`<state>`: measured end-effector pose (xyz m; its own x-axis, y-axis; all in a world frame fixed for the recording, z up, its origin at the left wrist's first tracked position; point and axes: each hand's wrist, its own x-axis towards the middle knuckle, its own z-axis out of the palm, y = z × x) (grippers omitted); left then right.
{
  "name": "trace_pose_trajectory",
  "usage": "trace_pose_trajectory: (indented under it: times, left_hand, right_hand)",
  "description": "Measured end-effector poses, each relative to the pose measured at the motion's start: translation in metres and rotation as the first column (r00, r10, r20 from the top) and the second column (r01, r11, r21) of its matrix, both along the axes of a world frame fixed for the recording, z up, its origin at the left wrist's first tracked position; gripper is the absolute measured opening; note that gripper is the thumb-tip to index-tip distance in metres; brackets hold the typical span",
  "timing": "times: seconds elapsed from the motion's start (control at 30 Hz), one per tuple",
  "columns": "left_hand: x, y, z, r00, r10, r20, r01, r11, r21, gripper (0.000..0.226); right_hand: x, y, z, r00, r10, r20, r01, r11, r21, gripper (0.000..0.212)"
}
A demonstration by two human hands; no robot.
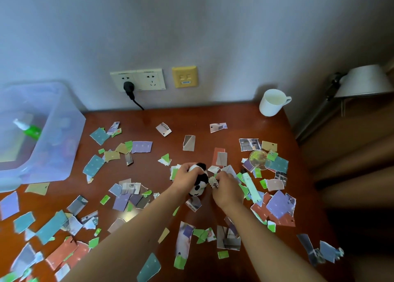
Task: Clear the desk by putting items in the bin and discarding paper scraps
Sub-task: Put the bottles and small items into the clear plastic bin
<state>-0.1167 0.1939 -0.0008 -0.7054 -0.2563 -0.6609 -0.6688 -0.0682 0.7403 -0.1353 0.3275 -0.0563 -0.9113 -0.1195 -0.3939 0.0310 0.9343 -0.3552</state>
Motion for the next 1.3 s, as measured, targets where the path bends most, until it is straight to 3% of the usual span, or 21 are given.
trace_pose_trajectory:
  times: [0.13,0.23,0.33,0.4,0.6,0.7,0.8,0.93,1.07,1.2,1.27,1.3]
  left_hand:
    - [0.0,-0.005,-0.004,0.999,0.029,0.016,-0.029,0.999,0.017,0.024]
    - [0.0,-0.011,-0.003,0.999,0.049,0.002,-0.049,0.999,0.019,0.04]
    - [-0.002,-0.024,0.0,0.993,0.112,-0.038,-0.11,0.993,0.036,0.049]
    - [-0.001,-0.036,0.012,0.984,0.168,-0.064,-0.166,0.985,0.038,0.048]
    - [0.008,-0.084,0.051,0.942,0.295,-0.163,-0.285,0.955,0.078,0.019]
    - [0.016,-0.117,0.063,0.914,0.346,-0.21,-0.333,0.938,0.094,0.013]
    - [0.028,-0.156,0.08,0.904,0.352,-0.244,-0.345,0.936,0.07,0.016]
    - [0.046,-0.222,0.092,0.898,0.362,-0.25,-0.353,0.932,0.081,0.065]
    - [0.066,-0.282,0.114,0.901,0.35,-0.255,-0.329,0.936,0.123,0.079]
    - [0.077,-0.348,0.114,0.922,0.289,-0.258,-0.296,0.955,0.013,0.092]
    - [0.082,-0.375,0.115,0.917,0.285,-0.278,-0.297,0.955,-0.001,0.08]
    - [0.086,-0.385,0.119,0.91,0.287,-0.298,-0.3,0.954,0.002,0.063]
  right_hand:
    - [0.004,-0.004,0.0,1.0,-0.022,0.0,0.022,1.0,-0.009,0.034]
    - [0.002,-0.012,0.009,0.986,-0.114,0.122,0.138,0.967,-0.212,0.028]
    - [-0.004,-0.028,0.026,0.913,-0.253,0.321,0.394,0.754,-0.525,0.024]
    - [-0.006,-0.042,0.043,0.871,-0.275,0.407,0.484,0.62,-0.617,0.023]
    - [-0.005,-0.098,0.087,0.878,-0.214,0.429,0.476,0.482,-0.735,0.026]
    - [-0.002,-0.133,0.1,0.896,-0.191,0.4,0.441,0.478,-0.759,0.019]
    - [0.005,-0.172,0.116,0.912,-0.164,0.376,0.408,0.47,-0.783,0.032]
    - [0.019,-0.229,0.141,0.928,-0.105,0.358,0.366,0.442,-0.819,0.016]
    - [0.033,-0.29,0.16,0.945,-0.062,0.322,0.315,0.443,-0.84,0.016]
    - [0.045,-0.346,0.173,0.95,-0.024,0.312,0.29,0.438,-0.851,0.009]
    - [0.05,-0.372,0.176,0.951,0.008,0.31,0.271,0.462,-0.845,0.01]
    - [0.05,-0.385,0.175,0.949,0.019,0.315,0.268,0.48,-0.836,0.011]
